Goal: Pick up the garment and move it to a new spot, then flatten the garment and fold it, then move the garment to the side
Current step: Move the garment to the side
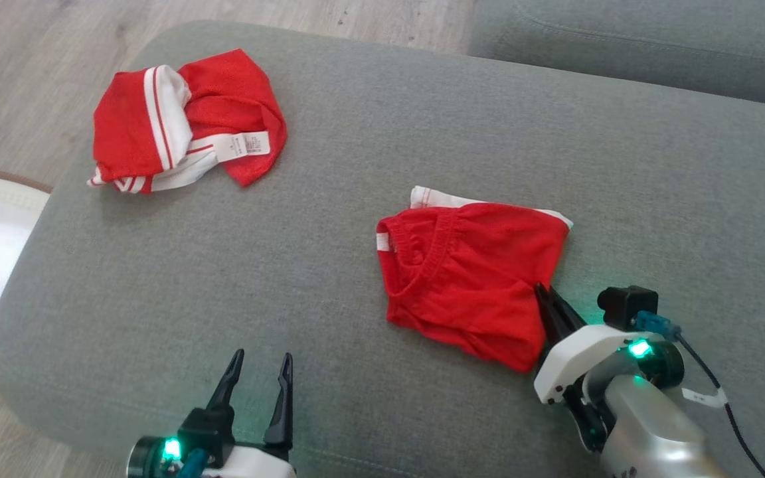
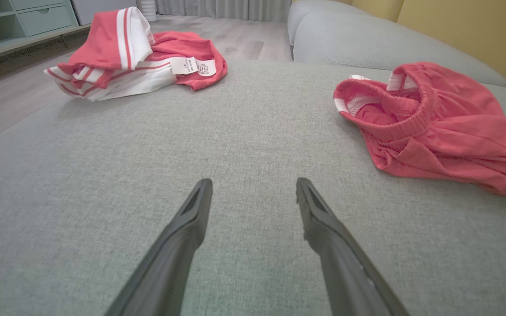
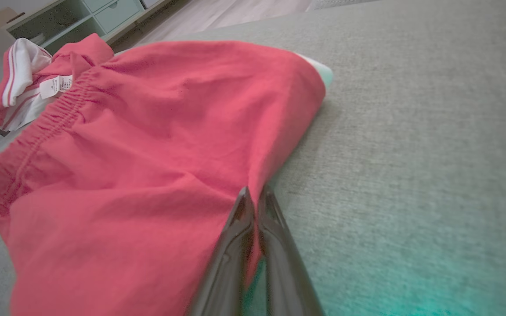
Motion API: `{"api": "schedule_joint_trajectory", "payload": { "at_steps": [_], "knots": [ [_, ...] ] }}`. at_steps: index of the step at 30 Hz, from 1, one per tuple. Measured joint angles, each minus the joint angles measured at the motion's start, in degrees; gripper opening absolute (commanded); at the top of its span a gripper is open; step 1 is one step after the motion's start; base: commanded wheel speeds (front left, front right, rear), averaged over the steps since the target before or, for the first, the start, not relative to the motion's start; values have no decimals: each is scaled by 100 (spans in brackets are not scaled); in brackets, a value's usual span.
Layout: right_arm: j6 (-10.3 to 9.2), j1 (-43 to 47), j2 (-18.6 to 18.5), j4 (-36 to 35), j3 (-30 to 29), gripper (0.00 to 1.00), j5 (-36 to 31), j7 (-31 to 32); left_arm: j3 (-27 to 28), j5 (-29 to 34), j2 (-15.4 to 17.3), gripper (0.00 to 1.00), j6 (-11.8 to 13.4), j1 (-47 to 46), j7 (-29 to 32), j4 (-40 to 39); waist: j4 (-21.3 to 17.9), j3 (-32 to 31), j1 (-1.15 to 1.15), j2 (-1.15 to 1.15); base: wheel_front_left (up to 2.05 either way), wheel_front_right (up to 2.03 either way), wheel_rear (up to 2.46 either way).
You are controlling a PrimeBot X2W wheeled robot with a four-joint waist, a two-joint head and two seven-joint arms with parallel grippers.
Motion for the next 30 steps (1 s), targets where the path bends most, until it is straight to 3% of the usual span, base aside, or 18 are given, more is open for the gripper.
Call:
{"api": "schedule_joint_trajectory", "payload": {
  "at_steps": [5, 10, 18, 25, 30],
  "knots": [
    [1, -54, 44, 57, -174, 0, 37, -22, 4, -10, -1, 100, -4, -63, 0, -66, -197, -37, 0, 0, 0, 0, 0],
    [0, -22, 31, -182, -453, 0, -68, -22, -21, -13, -1, 100, -26, -61, 0, -194, -680, -128, 0, 0, 0, 0, 0],
    [0, 233, 27, -557, -526, 0, -326, -22, -438, -159, 1, 100, -88, -153, -1, -367, -1938, -205, 0, 0, 0, 0, 0],
    [0, 269, 21, -883, -352, 0, -348, -22, -553, -283, 0, 100, -56, -327, -9, -523, -3198, -169, 0, 0, 0, 0, 0],
    [0, 271, 18, -992, -274, 0, -301, -22, -553, -282, -1, 100, -51, -339, -9, -528, -3890, -81, 0, 0, 0, 0, 0]
  ]
}}
